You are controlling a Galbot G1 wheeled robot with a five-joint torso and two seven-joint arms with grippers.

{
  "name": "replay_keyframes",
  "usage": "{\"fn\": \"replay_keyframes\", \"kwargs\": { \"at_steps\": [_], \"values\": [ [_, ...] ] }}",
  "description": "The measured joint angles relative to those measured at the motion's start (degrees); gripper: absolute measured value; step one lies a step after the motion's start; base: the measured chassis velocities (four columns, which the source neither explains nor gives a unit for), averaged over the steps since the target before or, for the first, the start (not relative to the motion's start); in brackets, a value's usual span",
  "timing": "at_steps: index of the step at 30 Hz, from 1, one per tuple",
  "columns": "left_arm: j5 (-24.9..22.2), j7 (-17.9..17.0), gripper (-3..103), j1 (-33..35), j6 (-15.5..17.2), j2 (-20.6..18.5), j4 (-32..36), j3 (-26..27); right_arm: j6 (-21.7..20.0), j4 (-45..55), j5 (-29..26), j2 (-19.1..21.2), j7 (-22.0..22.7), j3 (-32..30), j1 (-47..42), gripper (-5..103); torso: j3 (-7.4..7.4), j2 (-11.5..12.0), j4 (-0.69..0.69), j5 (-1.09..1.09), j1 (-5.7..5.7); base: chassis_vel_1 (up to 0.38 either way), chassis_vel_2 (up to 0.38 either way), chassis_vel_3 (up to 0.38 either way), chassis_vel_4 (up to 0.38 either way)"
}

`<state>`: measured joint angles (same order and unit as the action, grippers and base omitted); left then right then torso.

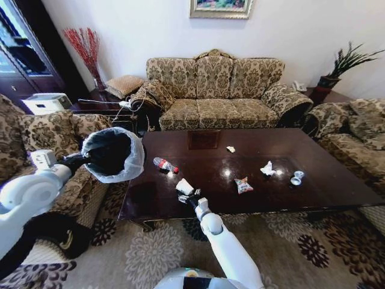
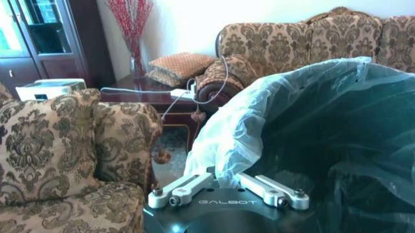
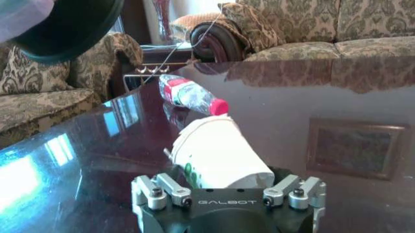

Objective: Move to the front of the table and place the trash on the table into the trash bin.

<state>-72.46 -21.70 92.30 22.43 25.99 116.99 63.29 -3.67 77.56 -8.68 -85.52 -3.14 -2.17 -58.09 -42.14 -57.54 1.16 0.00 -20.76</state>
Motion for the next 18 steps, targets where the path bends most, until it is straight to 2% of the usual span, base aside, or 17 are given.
{"fn": "replay_keyframes", "kwargs": {
  "at_steps": [1, 2, 4, 6, 7, 8, 10, 12, 16, 17, 18],
  "values": [
    [0.0, -0.3, 0, -0.1, -0.4, -0.1, -0.1, -0.3, 0.0, 0.0, 0.0, 0.0, -0.1, -0.1, -0.2, 85, 0.0, 0.0, 0.0, 0.0, 0.0, 0.0, 0.0, 0.0, 0.0],
    [0.0, -0.3, 0, -0.1, -0.4, -0.1, -0.1, -0.3, 0.0, 0.0, 0.0, 0.0, -0.1, -0.1, -0.2, 85, 0.0, 0.0, 0.0, 0.0, 0.0, 0.0, 0.0, 0.0, 0.0],
    [0.0, -0.5, 0, -0.2, -0.9, -0.4, -0.5, -0.8, 0.0, 0.1, 0.1, -0.4, -0.2, -0.3, -0.5, 74, 0.0, 0.0, 0.0, 0.0, 0.0, 0.0, 0.0, 0.0, 0.0],
    [0.0, -0.5, 0, -0.2, -1.0, -0.5, -0.8, -0.9, 0.1, 0.2, 0.1, -0.7, -0.2, -0.5, -0.8, 74, 0.0, 0.0, 0.0, 0.0, 0.0, 0.0, 0.0, 0.0, 0.0],
    [0.1, -0.5, 0, -0.3, -1.1, -0.6, -1.1, -1.0, 0.2, 0.5, 0.2, -0.9, -0.2, -0.5, -1.1, 63, 0.0, 0.0, 0.0, 0.0, 0.0, 0.0, 0.0, 0.0, 0.0],
    [0.1, -0.5, 0, -0.4, -1.2, -0.6, -1.2, -1.0, 0.7, 0.8, 0.4, -1.0, -0.1, -0.5, -1.3, 63, 0.0, 0.0, 0.01, 0.0, 0.0, 0.0, 0.0, 0.0, 0.0],
    [0.2, -0.5, 0, -0.3, -1.3, -0.6, -1.3, -1.0, 1.6, 1.5, 1.1, -0.9, -0.2, -0.4, -1.8, 52, 0.0, 0.0, 0.0, 0.0, 0.0, 0.0, 0.0, 0.0, 0.0],
    [0.3, -0.5, 0, -0.2, -1.4, -0.6, -1.3, -1.0, 1.8, 1.8, 1.6, -0.8, -0.2, -0.4, -2.0, 52, 0.0, 0.0, 0.0, 0.0, 0.0, 0.0, 0.0, 0.0, 0.0],
    [0.3, -0.6, 0, 0.1, -1.4, -0.3, -1.7, -0.8, 1.9, 3.7, 2.3, -0.5, -0.2, -0.1, -2.7, 30, 0.0, 0.0, 0.0, 0.0, 0.0, 0.0, 0.0, 0.0, 0.0],
    [0.3, -0.6, 0, 0.1, -1.4, -0.3, -1.7, -0.8, 1.9, 3.7, 2.3, -0.5, -0.2, -0.1, -2.7, 30, 0.0, 0.0, 0.0, 0.0, 0.0, 0.0, 0.0, 0.0, 0.0],
    [0.2, -0.7, 0, 0.2, -1.4, -0.3, -1.9, -0.8, 1.9, 4.5, 2.5, -0.3, -0.2, -0.2, -3.0, 24, 0.0, 0.0, 0.01, 0.0, 0.0, 0.0, 0.0, 0.0, 0.0]
  ]
}}
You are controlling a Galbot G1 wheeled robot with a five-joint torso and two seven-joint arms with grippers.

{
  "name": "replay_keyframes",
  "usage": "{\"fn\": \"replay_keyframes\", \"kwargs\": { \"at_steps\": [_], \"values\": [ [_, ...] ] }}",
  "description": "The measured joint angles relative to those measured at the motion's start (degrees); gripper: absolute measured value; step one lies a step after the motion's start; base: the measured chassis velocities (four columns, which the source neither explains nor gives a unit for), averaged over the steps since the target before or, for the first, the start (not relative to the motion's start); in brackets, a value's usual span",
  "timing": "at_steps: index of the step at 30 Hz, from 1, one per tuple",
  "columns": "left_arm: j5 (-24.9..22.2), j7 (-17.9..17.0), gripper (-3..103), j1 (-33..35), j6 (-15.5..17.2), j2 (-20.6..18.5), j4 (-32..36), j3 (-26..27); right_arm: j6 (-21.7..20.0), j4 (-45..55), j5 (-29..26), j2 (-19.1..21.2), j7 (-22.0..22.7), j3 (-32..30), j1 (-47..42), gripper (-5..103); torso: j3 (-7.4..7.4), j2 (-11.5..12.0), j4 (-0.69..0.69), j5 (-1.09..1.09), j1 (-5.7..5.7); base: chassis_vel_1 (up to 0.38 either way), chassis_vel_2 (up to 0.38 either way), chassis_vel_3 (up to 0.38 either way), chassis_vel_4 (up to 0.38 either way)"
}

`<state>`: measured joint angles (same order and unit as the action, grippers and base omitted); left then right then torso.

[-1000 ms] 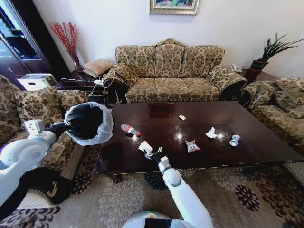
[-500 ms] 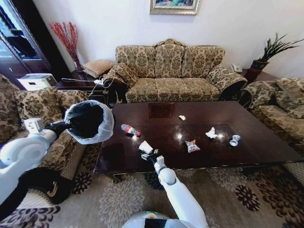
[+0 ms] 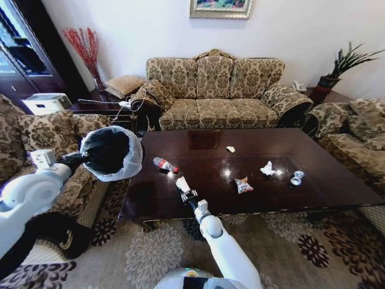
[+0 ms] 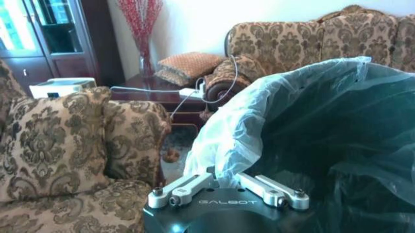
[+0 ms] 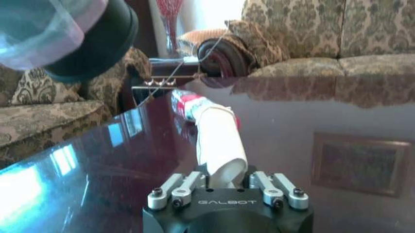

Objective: Move to the front of the table and place the trash on the table into the trash bin.

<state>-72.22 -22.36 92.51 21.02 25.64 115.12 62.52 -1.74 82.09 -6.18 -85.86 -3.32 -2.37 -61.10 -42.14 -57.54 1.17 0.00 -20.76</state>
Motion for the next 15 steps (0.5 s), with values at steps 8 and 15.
{"fn": "replay_keyframes", "kwargs": {
  "at_steps": [8, 15],
  "values": [
    [-7.2, 1.0, 0, -0.1, 6.4, -8.6, -6.7, -0.9, 1.9, 21.3, -5.1, 5.9, -1.8, -5.0, -6.4, 4, 0.0, 0.0, 0.0, 0.01, 0.0, 0.0, 0.0, 0.0, 0.0],
    [-12.8, 4.8, 0, -2.7, 11.7, -19.8, -8.4, -6.1, 7.3, 36.5, -16.6, 13.7, -12.6, -9.5, -5.7, 1, 0.0, 0.0, -0.02, -0.03, 0.0, 0.0, 0.0, 0.0, 0.0]
  ]
}}
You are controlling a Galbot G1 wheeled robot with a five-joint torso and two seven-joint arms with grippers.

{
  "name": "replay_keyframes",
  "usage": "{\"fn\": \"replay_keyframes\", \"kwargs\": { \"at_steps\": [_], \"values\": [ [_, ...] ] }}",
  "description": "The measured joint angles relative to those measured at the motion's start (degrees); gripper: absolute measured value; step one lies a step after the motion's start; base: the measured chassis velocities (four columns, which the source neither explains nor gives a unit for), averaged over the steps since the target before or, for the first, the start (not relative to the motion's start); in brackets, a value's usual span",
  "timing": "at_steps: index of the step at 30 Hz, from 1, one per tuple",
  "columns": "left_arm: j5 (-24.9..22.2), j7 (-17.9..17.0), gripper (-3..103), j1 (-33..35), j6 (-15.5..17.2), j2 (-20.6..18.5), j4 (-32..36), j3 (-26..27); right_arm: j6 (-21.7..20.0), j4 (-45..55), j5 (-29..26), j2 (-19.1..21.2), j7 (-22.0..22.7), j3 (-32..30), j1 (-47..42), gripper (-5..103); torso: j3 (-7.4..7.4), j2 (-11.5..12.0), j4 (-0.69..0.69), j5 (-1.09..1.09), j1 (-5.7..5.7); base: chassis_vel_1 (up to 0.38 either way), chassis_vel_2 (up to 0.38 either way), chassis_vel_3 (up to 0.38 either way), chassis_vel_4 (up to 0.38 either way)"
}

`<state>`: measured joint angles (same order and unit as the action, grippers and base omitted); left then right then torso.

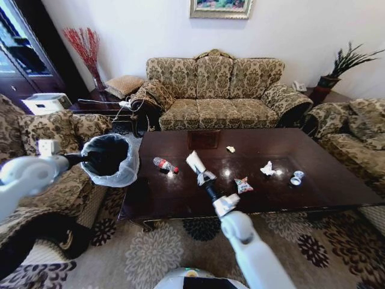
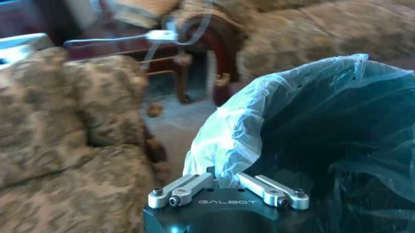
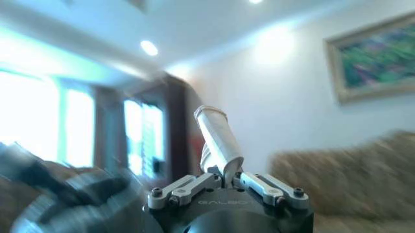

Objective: Move to the front of the table and place the trash on the table into the trash bin.

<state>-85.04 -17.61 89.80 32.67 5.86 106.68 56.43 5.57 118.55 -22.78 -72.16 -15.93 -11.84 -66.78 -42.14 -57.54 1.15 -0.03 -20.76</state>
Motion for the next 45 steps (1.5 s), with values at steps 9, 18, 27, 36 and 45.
{"fn": "replay_keyframes", "kwargs": {
  "at_steps": [9, 18, 27, 36, 45],
  "values": [
    [-0.4, -2.4, 0, 0.0, 1.1, 0.0, 12.1, -2.9, 1.3, -2.9, -3.9, 2.6, -8.0, 8.2, 6.3, 15, 0.0, 0.0, 0.02, 0.04, -0.01, 0.0, 0.0, 0.0, 0.0],
    [-2.4, -5.2, 0, -0.4, 1.0, 0.2, 20.1, -2.8, -2.1, -5.6, -5.6, 1.1, -6.5, 19.5, 13.4, 0, 0.0, 0.0, 0.02, 0.02, 0.0, 0.0, 0.0, 0.0, 0.0],
    [-2.7, -6.7, 0, 0.3, 0.0, 3.9, 24.1, -2.6, -4.0, -6.3, -6.9, 0.9, -5.0, 22.3, 17.2, 20, 0.0, 0.0, 0.01, 0.03, 0.0, 0.0, 0.0, 0.0, 0.0],
    [-2.6, -6.9, 0, 0.8, 0.0, 5.2, 24.8, -2.4, -4.7, -5.0, -7.0, 0.4, -4.2, 22.6, 17.9, 52, 0.0, 0.0, 0.01, 0.02, 0.0, 0.0, 0.0, 0.0, 0.0],
    [-2.7, -8.7, 0, 1.3, 0.1, 5.7, 20.8, -2.9, -4.1, -2.1, -7.6, 1.5, -3.5, 20.0, 15.9, 85, 0.0, 0.0, 0.0, 0.03, 0.0, 0.0, 0.0, 0.0, 0.0]
  ]
}}
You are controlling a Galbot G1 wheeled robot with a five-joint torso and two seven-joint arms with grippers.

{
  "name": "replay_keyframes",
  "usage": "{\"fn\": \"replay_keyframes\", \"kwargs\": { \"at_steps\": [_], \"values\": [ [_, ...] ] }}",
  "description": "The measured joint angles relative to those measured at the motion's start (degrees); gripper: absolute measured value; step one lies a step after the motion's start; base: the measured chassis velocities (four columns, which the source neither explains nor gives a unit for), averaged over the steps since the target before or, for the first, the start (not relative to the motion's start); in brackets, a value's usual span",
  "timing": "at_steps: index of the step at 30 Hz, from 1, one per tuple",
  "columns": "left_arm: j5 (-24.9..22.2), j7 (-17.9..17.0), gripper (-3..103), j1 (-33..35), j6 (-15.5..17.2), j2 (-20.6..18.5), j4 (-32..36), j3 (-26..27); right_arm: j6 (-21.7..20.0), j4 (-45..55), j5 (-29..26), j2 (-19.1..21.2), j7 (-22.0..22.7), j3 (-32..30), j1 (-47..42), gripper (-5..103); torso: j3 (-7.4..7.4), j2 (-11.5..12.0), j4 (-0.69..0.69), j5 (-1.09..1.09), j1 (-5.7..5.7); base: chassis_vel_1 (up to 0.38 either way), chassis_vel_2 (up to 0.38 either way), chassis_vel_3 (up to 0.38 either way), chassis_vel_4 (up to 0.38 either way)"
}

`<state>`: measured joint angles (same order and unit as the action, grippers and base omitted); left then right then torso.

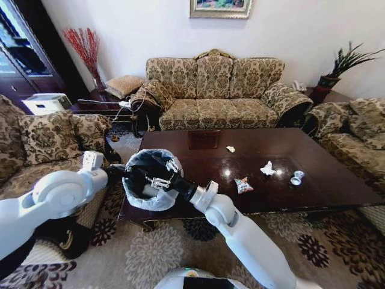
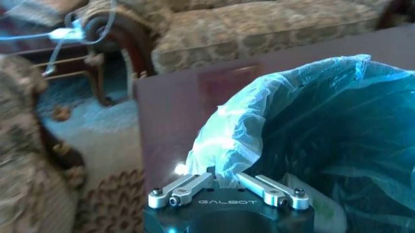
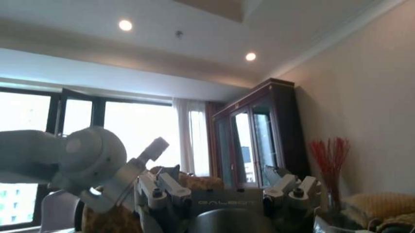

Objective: Move to the front of the table and place the trash on the table into the trash bin.

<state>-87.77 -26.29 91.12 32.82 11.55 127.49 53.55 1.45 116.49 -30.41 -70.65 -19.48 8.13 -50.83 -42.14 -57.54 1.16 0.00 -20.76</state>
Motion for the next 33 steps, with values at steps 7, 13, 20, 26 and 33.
{"fn": "replay_keyframes", "kwargs": {
  "at_steps": [7, 13, 20, 26, 33],
  "values": [
    [2.7, -2.0, 0, -0.5, -0.8, 3.1, -11.8, 1.5, -2.1, 1.0, 0.4, 0.9, 12.1, -9.6, -2.8, 100, 0.0, 0.0, 0.02, 0.02, -0.01, 0.0, 0.0, 0.0, 0.0],
    [3.9, -2.0, 0, -1.7, -4.4, 7.1, -16.6, 4.6, -11.6, -4.6, 3.5, 1.0, 19.9, -15.6, -7.5, 100, 0.0, 0.0, 0.0, -0.01, 0.0, 0.0, 0.0, 0.0, 0.0],
    [4.9, -0.9, 0, -1.5, -5.3, 9.2, -15.3, 4.9, -10.0, -13.6, 6.9, -3.1, 20.4, -14.4, -6.7, 100, 0.0, 0.0, 0.02, 0.02, 0.0, 0.0, 0.0, 0.0, 0.0],
    [4.9, -0.3, 0, -1.3, -5.6, 9.3, -14.5, 5.1, -4.4, -20.0, 10.5, -6.0, 16.9, -12.0, -5.5, 100, 0.01, 0.0, 0.02, 0.01, 0.02, -0.064, 0.089, 0.081, -0.079],
    [5.1, 0.0, 0, -0.6, -5.9, 10.0, -13.8, 5.8, 2.6, -29.7, 14.2, -11.3, 11.3, -8.5, -3.6, 100, -0.02, 0.0, -0.01, 0.0, -0.06, -0.145, 0.133, 0.128, -0.138]
  ]
}}
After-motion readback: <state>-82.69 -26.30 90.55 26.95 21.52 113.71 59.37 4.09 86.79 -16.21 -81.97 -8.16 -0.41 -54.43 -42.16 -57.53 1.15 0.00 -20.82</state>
